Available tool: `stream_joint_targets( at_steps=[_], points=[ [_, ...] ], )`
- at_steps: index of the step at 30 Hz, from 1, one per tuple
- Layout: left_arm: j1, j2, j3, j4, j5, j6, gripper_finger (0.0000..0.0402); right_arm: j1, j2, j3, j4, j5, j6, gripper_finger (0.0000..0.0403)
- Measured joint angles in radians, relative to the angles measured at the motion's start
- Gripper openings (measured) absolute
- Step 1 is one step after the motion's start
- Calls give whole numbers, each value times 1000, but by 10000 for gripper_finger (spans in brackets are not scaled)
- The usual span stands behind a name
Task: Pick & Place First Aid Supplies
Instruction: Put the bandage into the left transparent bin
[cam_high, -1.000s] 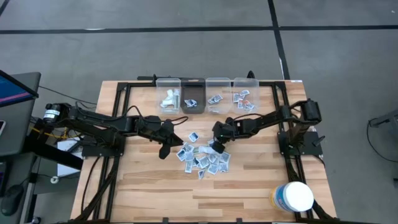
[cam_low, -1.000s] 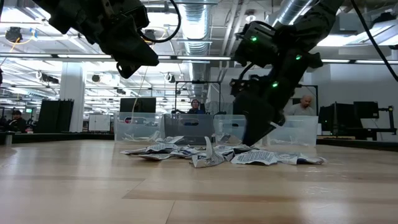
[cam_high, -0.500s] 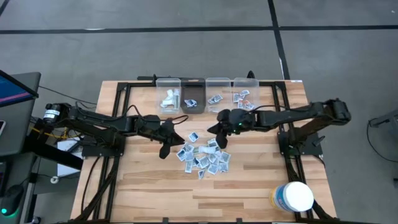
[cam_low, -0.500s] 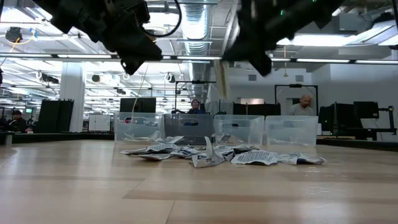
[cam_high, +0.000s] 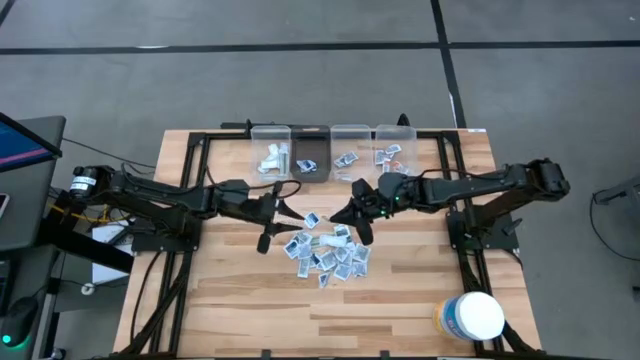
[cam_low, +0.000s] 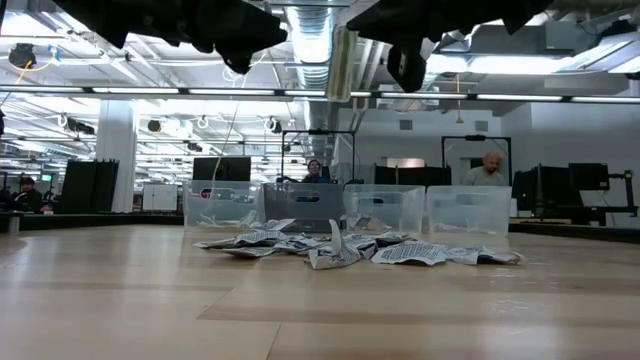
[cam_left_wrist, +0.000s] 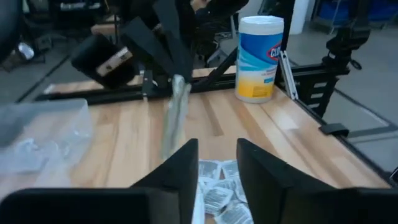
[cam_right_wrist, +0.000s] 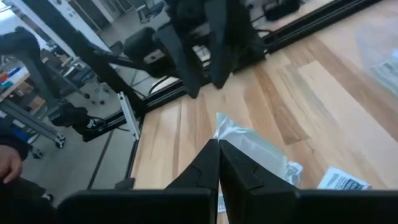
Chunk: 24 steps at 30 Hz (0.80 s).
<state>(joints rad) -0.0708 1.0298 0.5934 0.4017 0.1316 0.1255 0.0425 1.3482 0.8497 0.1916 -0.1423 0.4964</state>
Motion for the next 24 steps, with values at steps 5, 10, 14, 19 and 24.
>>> stream_joint_targets(
  at_steps=[5, 10, 14, 19, 24],
  points=[
    [8, 0, 0, 28, -9, 87, 154, 14, -1, 0, 58, -21, 2, 0],
    [31, 17, 0, 88, -11, 126, 173, 16, -1, 0, 142, -58, -1, 0],
    [37, 56, 0, 152, -12, 126, 174, 16, -1, 0, 191, -68, -8, 0],
    [36, 97, 0, 213, 29, 108, 175, 16, -1, 1, 213, -67, -46, 0],
    [35, 131, 0, 272, 104, 90, 175, 16, -1, 1, 263, -62, -97, 0]
  ],
)
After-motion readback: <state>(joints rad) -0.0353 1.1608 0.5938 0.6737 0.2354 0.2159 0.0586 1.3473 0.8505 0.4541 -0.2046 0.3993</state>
